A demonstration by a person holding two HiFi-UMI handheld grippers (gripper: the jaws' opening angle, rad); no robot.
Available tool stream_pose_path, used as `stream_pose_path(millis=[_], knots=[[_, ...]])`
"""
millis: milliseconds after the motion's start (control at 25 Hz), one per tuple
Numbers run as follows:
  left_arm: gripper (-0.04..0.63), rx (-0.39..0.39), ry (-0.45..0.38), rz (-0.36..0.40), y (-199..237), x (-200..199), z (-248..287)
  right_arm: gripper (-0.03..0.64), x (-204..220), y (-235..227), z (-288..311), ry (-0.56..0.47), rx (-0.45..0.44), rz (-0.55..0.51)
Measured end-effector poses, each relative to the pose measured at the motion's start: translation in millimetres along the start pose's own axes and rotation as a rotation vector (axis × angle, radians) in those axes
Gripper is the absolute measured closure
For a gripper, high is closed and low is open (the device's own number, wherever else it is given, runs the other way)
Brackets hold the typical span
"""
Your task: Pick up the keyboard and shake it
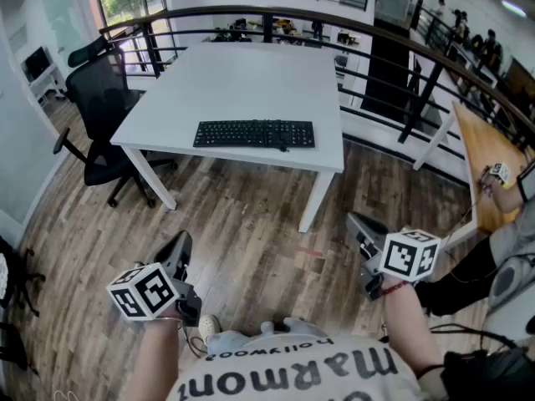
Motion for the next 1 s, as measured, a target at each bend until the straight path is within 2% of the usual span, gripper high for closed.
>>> stream_pose_path(millis=[520,800,1000], knots=[[0.592,0.001,0.025,0.012,7,-12,11,0.574,-1,3,24,-0.001,0.002,0.045],[0.592,0.029,0.044,0.001,41,-47,52,0.572,-22,0,56,0.001,0.070,0.079],[0.592,0.042,0.079,0.005,72,-82,81,0.572,-56,12,93,-0.047,0.094,0.097]])
Point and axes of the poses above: the fingertips, and each gripper's own axes: z forward along the fingers, y to its left, x out of its underside, the point moved 6 cm from there along -z, backward along the fingers, and after that the axes turned 7 degrees about y, right-handed, at the moved point
